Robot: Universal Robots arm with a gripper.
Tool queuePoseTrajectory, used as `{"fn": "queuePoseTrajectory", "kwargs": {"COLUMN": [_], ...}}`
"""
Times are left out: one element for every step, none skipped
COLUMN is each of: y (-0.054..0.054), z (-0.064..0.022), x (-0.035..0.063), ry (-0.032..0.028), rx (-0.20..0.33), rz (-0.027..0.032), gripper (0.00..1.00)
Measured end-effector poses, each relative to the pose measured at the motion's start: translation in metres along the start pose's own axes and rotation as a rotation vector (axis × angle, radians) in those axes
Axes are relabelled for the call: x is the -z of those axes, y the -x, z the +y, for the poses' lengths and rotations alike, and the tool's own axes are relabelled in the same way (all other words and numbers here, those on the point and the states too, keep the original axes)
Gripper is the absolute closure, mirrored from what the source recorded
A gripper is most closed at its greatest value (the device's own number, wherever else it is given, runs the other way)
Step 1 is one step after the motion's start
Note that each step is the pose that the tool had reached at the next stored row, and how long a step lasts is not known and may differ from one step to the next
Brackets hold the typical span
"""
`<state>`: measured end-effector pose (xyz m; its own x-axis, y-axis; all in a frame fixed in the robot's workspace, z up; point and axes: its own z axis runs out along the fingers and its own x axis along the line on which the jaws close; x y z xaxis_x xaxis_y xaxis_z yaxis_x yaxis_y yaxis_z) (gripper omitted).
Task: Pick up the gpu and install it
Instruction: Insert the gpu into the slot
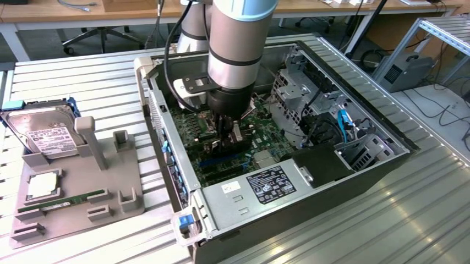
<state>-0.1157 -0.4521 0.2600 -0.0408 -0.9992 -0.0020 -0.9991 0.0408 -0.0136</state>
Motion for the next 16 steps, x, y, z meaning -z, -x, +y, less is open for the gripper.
{"fn": "queuePoseTrajectory", "kwargs": {"y": [0.0000, 0.0000, 0.0000, 0.0000, 0.0000, 0.0000, 0.0000, 0.0000, 0.0000, 0.0001, 0.0001, 0.0001, 0.0001, 0.0001, 0.0001, 0.0002], "z": [0.0000, 0.0000, 0.0000, 0.0000, 0.0000, 0.0000, 0.0000, 0.0000, 0.0000, 0.0000, 0.0000, -0.0001, -0.0001, -0.0001, -0.0001, -0.0001], "x": [0.0000, 0.0000, 0.0000, 0.0000, 0.0000, 0.0001, 0.0002, 0.0003, 0.0007, 0.0011, 0.0015, 0.0022, 0.0026, 0.0030, 0.0033, 0.0033], "ry": [0.0001, 0.0001, 0.0001, 0.0001, 0.0001, 0.0001, 0.0001, 0.0000, 0.0000, -0.0001, -0.0003, -0.0005, -0.0005, -0.0003, -0.0001, 0.0000], "rx": [0.000, 0.000, 0.000, 0.000, 0.000, 0.000, 0.000, 0.000, 0.000, 0.000, 0.000, 0.000, 0.000, 0.000, 0.000, 0.000], "rz": [0.0000, 0.0000, 0.0001, 0.0001, 0.0001, 0.0001, 0.0003, 0.0002, 0.0002, -0.0001, -0.0005, -0.0008, -0.0006, -0.0001, 0.0011, 0.0036], "gripper": [0.73, 0.73, 0.73, 0.73, 0.73, 0.73, 0.73, 0.73, 0.73, 0.73, 0.73, 0.73, 0.73, 0.73, 0.73, 0.73]}}
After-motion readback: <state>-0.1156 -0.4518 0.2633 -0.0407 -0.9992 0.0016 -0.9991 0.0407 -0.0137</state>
